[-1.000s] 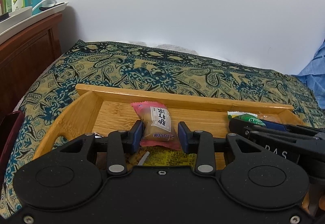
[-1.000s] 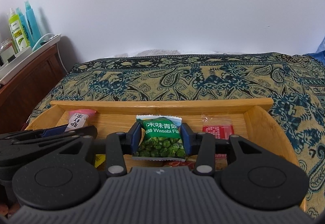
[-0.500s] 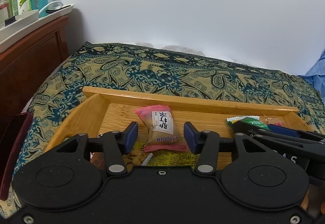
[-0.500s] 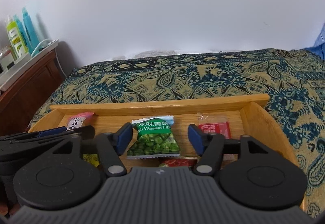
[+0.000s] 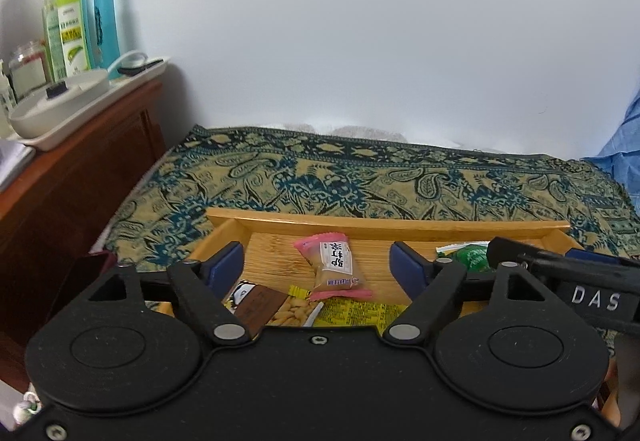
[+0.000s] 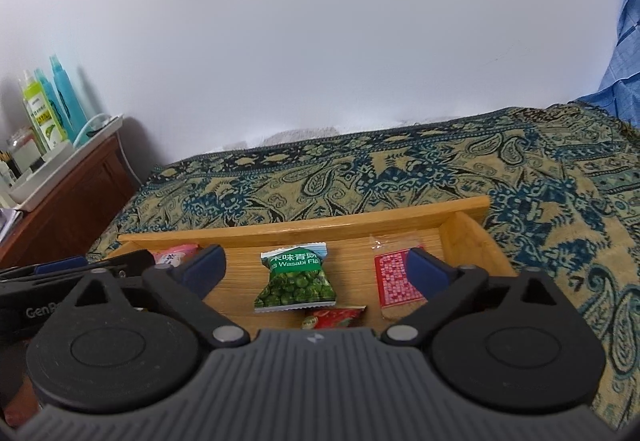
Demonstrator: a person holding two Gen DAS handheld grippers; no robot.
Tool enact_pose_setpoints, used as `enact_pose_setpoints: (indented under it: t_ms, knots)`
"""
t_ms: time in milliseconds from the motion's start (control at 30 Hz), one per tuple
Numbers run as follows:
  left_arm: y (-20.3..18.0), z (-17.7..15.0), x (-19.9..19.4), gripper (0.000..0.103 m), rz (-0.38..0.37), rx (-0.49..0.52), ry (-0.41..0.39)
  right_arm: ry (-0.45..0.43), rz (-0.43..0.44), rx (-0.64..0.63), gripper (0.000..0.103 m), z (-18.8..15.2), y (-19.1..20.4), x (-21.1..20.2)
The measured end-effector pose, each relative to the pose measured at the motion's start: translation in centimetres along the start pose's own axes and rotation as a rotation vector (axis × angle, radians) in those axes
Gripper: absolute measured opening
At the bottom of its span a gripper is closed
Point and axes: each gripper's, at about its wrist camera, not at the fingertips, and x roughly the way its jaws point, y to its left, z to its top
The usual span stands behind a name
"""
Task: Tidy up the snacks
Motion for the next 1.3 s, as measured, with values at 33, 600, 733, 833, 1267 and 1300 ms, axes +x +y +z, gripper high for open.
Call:
enact_pose_setpoints:
  t_ms: [33,600,733,833,1267,1300]
  knots:
    - [0.0,0.0,-0.4,0.084,0.005,0.003,-0.003,-0.007,0.002,0.009,0.103,0.0,0.0,-0.4]
    - [-0.5,-2.2,-8.2,0.095,-0.035,0.06,-0.048,-0.138,-0.023,-0.015,0.103,-1.3,0.4,-7.9]
    - [-0.8,-3.0,-9.7,0.095,-0.04,0.083,-0.062,-0.163,-0.023,-0.023,0.103,-2.3,0.6,-9.5]
    - [-0.8,-3.7,-10.6,0.095,-0.045,0.086,-0.064,-0.179,-0.028,-0.042,0.103,-3.0,0.9,-10.5]
    - [-0.5,-6.3,-13.2,0.096,-0.065,0.104,-0.063,-0.229,-0.052,-0.107,0.103,-5.9,1.8,-13.6]
    - [-0.4,-6.6,-13.3,0.096,-0.069,0.102,-0.06,-0.231,-0.053,-0.109,0.103,-6.1,1.9,-13.8]
